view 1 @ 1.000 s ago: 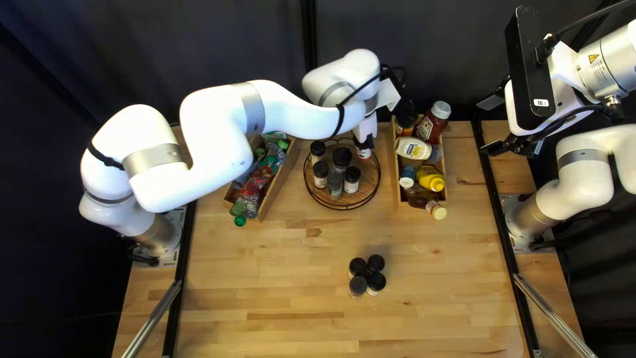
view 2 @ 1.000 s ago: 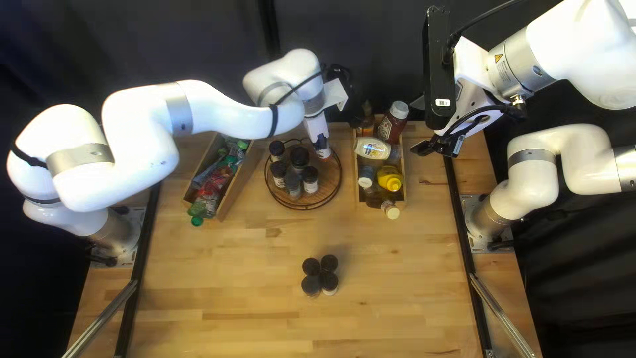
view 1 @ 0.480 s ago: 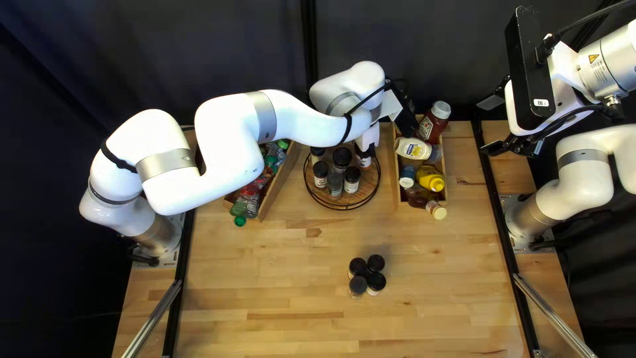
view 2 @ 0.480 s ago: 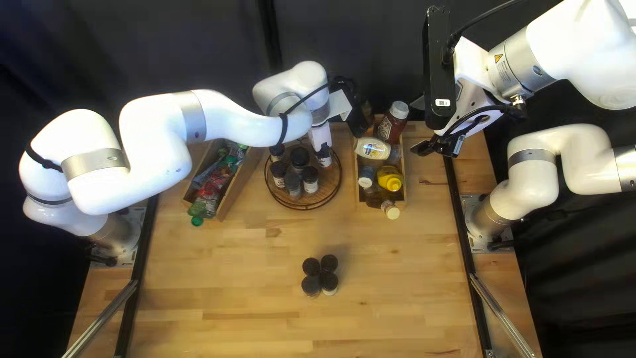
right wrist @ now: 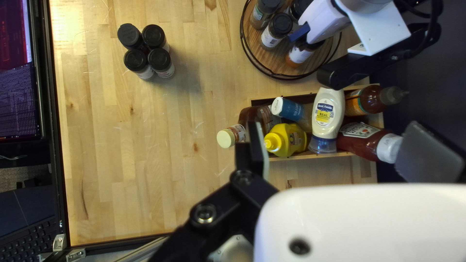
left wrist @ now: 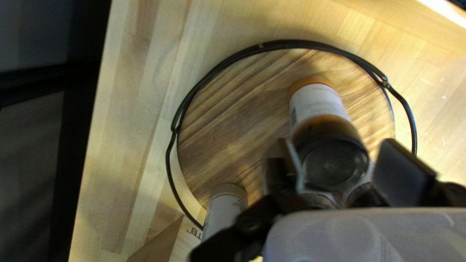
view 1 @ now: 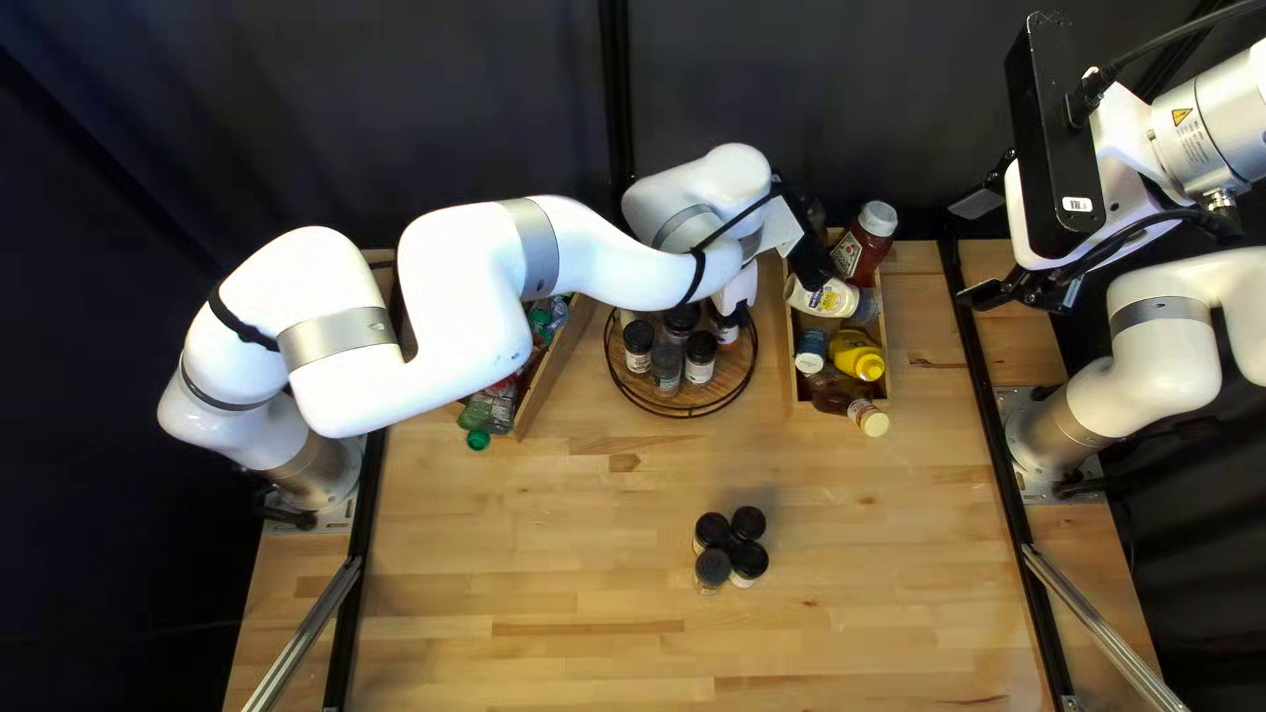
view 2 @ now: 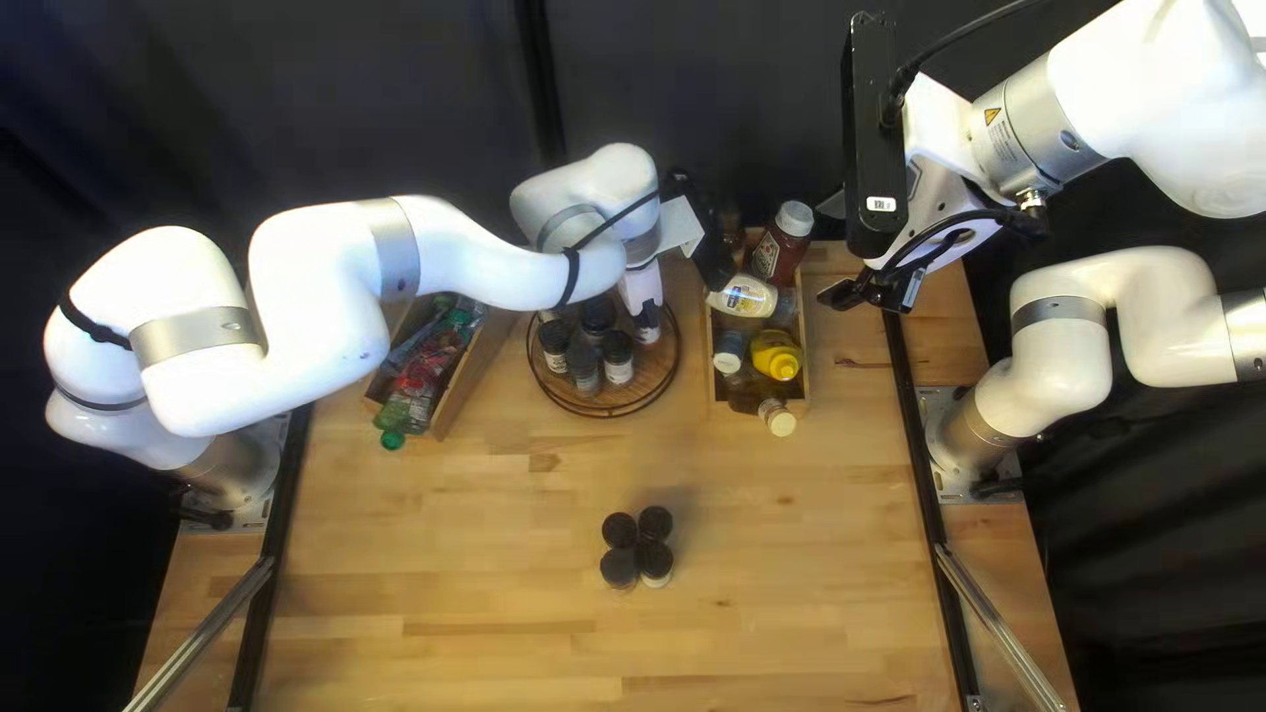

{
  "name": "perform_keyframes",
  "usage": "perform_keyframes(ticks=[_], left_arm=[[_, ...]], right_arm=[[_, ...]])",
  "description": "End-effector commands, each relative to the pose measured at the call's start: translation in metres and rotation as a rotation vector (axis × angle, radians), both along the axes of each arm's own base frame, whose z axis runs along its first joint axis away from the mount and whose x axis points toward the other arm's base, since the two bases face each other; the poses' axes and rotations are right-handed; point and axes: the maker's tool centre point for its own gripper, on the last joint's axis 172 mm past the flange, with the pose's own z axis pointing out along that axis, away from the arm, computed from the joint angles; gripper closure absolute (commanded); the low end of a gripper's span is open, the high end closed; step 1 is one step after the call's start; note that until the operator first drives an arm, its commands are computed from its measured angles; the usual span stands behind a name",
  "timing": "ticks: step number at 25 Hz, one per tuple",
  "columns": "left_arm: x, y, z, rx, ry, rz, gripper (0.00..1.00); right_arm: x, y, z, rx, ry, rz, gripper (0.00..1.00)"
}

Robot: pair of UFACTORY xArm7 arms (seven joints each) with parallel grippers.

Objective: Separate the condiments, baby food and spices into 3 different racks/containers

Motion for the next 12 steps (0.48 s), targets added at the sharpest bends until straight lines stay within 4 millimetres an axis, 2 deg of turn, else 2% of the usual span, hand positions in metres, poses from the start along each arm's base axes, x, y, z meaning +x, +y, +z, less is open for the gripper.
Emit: perform_keyframes(ticks=[1,3,7,10,11,12], left_arm=[[0.002,-0.002,0.002,0.009,0.006,-0.003,0.07],[0.003,-0.006,0.009,0.015,0.006,-0.011,0.01],[0.004,-0.024,0.03,0.026,0.006,-0.048,0.0],[0.003,-0.045,0.047,0.026,-0.001,-0.107,0.0],[0.002,-0.061,0.057,0.02,-0.009,-0.144,0.0],[0.002,-0.069,0.061,0.017,-0.013,-0.161,0.0]], right_arm=[[0.0,0.0,0.0,0.0,0.0,0.0,0.0],[0.0,0.0,0.0,0.0,0.0,0.0,0.0],[0.0,0.0,0.0,0.0,0.0,0.0,0.0],[0.0,0.0,0.0,0.0,0.0,0.0,0.0],[0.0,0.0,0.0,0.0,0.0,0.0,0.0],[0.0,0.0,0.0,0.0,0.0,0.0,0.0]])
